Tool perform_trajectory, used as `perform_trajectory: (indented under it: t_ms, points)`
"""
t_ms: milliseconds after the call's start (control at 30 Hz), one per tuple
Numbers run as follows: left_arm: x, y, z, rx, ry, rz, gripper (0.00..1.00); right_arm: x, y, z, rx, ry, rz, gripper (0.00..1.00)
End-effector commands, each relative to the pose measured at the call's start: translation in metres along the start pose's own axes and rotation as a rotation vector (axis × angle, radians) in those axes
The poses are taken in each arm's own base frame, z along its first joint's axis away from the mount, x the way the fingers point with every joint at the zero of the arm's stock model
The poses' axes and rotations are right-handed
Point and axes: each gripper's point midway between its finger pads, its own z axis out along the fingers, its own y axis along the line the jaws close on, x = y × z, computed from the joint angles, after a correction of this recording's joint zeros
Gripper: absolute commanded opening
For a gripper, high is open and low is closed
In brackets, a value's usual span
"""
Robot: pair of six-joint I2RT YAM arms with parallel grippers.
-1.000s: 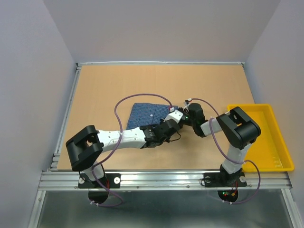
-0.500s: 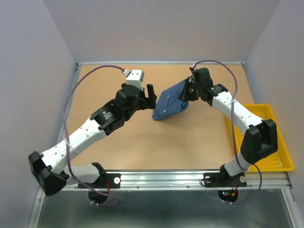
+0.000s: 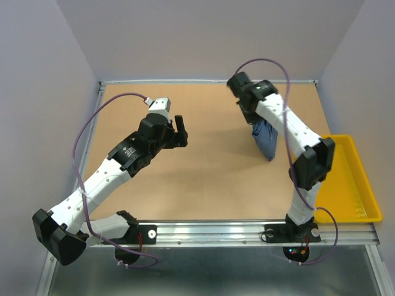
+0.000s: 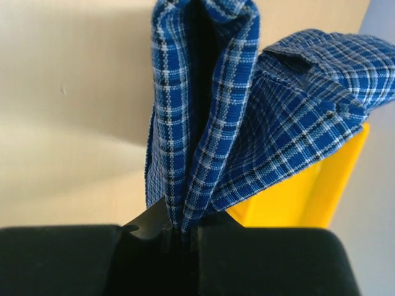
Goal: Fold and stack the long sleeve shirts
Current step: Fold the shirt
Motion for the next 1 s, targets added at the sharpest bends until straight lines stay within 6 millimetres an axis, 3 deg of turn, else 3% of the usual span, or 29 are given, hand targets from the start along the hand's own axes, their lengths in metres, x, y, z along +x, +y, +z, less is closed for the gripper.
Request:
perform_trajectory:
  t_ms: [0, 67, 100, 167, 233, 267, 400, 433, 600, 633, 733, 800, 933, 967]
  points:
    - [0.01, 0.009, -0.01, -0.002, 0.008, -0.055, 0.87, 0.034, 0.048, 0.037, 0.183, 0.175, -0.294, 0.01]
    - [0.017, 0.017, -0.013, -0.014, 0.011, -0.074, 0.87, 0.03, 0.079, 0.04, 0.2, 0.156, -0.323, 0.01]
    - [0.023, 0.02, -0.014, -0.023, 0.019, -0.091, 0.87, 0.036, 0.101, 0.056, 0.208, 0.185, -0.364, 0.01]
    - [0.021, 0.025, -0.022, -0.026, -0.008, -0.119, 0.87, 0.04, 0.14, 0.057, 0.186, 0.167, -0.432, 0.0]
    - [0.027, 0.031, -0.027, -0.034, -0.012, -0.139, 0.87, 0.041, 0.166, 0.058, 0.177, 0.145, -0.466, 0.0]
    - [0.025, 0.033, -0.032, -0.037, -0.03, -0.156, 0.87, 0.051, 0.186, 0.063, 0.172, 0.153, -0.508, 0.0]
    - [0.025, 0.045, -0.046, -0.065, -0.068, -0.206, 0.87, 0.068, 0.225, 0.065, 0.137, 0.153, -0.549, 0.01]
    - [0.027, 0.049, -0.048, -0.082, -0.076, -0.227, 0.87, 0.073, 0.236, 0.063, 0.123, 0.15, -0.566, 0.06]
    - [0.025, 0.06, -0.065, -0.091, -0.145, -0.311, 0.87, 0.086, 0.271, 0.049, 0.038, 0.134, -0.6, 0.27]
    - [0.03, 0.062, -0.065, -0.094, -0.143, -0.318, 0.87, 0.087, 0.276, 0.045, 0.018, 0.13, -0.598, 0.42]
    - [0.035, 0.065, -0.067, -0.09, -0.145, -0.351, 0.87, 0.084, 0.297, 0.023, -0.108, 0.107, -0.59, 0.65]
    - [0.037, 0.064, -0.069, -0.079, -0.148, -0.37, 0.87, 0.084, 0.311, 0.007, -0.23, 0.101, -0.593, 0.7]
    - [0.034, 0.063, -0.073, -0.053, -0.18, -0.42, 0.87, 0.069, 0.316, -0.03, -0.386, 0.03, -0.532, 0.8]
    - [0.033, 0.063, -0.074, -0.054, -0.186, -0.437, 0.87, 0.053, 0.31, -0.05, -0.43, -0.038, -0.491, 0.82]
